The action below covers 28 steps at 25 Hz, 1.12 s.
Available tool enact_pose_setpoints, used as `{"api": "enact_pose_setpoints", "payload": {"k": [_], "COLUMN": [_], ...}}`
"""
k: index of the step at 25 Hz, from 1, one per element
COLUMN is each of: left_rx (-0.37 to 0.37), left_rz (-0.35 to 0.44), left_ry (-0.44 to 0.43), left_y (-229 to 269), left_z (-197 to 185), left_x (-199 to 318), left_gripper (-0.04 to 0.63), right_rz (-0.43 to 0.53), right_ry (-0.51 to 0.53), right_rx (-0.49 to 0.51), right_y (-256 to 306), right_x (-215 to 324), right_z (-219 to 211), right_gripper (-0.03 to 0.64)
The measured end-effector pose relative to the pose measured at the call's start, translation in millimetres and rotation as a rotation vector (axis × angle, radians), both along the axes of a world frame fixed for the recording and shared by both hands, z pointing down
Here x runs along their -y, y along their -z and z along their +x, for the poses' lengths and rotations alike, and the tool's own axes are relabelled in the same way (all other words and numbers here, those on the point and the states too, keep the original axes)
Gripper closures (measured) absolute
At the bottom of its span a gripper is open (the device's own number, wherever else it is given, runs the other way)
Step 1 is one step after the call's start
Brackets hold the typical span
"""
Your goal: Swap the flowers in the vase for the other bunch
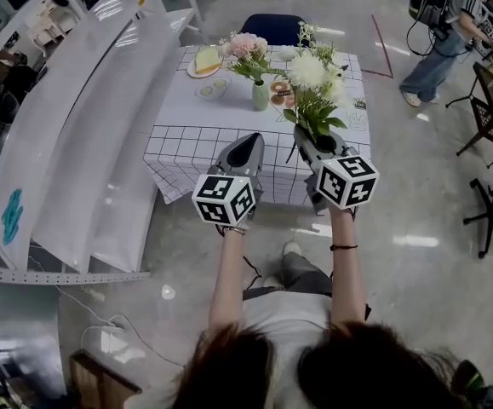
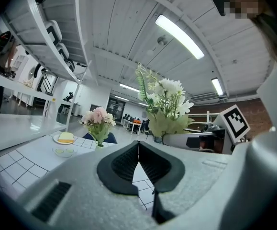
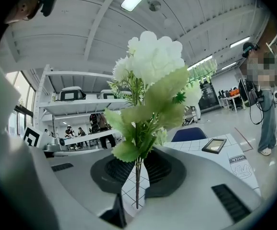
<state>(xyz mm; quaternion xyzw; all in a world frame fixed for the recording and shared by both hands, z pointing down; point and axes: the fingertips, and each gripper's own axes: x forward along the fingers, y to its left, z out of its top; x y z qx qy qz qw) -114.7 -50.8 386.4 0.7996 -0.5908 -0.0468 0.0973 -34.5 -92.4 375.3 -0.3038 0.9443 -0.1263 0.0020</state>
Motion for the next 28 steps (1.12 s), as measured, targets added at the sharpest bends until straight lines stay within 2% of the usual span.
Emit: {"api": "enact_pose_setpoints", "payload": {"k": [17,28], "left_rx": [-0.023,-0.042], "left_rz": [-0.017,-0.021], "left_ry": [0.086,0.101], "left_y": [3,0], "left_z": [-7,-10], "left_x": [64,96], "left_gripper": [0.583,0.583], "right_rz": [-0.016,-0.025], "right_ry": [0.073,0.089], "right_rx": [-0.001,0.025], "right_y": [8,10], "right_x": [74,109], "right_z": [-6,-5], "right_gripper": [0.565,0.564]}}
